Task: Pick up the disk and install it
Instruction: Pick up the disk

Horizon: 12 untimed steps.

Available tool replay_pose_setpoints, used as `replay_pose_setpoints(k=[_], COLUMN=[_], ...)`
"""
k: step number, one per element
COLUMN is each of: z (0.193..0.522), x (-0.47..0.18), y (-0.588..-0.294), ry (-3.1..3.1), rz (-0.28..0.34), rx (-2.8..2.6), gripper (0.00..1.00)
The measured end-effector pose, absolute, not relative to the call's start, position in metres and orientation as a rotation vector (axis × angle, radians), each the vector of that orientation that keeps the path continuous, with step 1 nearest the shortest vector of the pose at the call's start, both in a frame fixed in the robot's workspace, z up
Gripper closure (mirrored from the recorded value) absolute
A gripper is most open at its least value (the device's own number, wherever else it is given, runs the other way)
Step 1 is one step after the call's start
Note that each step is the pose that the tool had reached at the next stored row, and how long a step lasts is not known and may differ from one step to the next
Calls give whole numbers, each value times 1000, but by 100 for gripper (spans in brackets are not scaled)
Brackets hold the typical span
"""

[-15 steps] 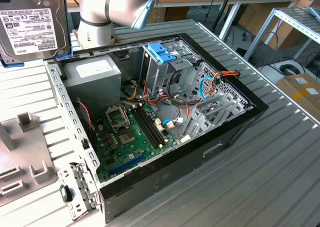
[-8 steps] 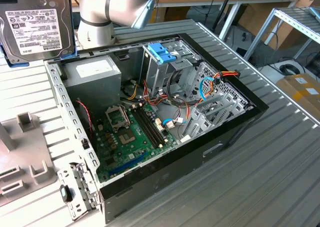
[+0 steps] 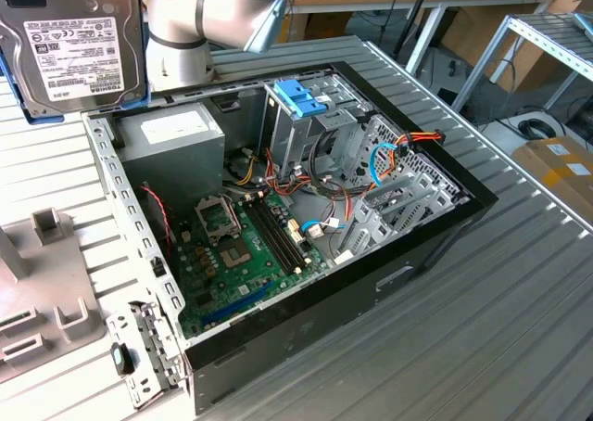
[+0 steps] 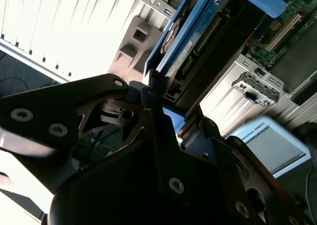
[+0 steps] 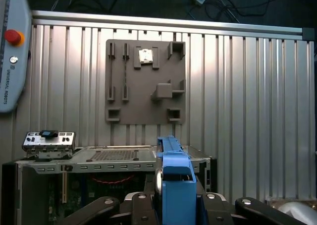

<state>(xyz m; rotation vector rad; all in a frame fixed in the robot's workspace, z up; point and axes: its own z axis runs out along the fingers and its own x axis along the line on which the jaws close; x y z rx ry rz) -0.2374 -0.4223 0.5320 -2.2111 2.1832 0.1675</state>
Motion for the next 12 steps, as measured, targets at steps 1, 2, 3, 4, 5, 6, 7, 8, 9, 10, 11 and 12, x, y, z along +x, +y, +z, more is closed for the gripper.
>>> replay_pose_setpoints(k=[1, 2, 3, 4, 5, 6, 7, 8, 9, 10, 11, 12], z=[532, 531, 531, 531, 531, 531, 530, 530, 530, 530, 530, 530], x=[-236, -235, -233, -232, -232, -231, -230, -229, -228, -228, -227, -227], y=[-422, -423, -423, -423, -423, -423, -424, -424, -424, -424, -424, -425], ry=[2183, 2183, 2183, 2183, 2183, 2183, 2183, 2183, 2183, 2183, 2183, 2183], rz=[167, 168, 168, 168, 167, 168, 167, 167, 167, 167, 167, 167], rx=[-2211, -2211, -2211, -2211, -2211, -2211, -2211, -2211, -2211, -2211, -2211, -2211], gripper=[63, 63, 63, 63, 63, 63, 63, 63, 63, 63, 63, 63])
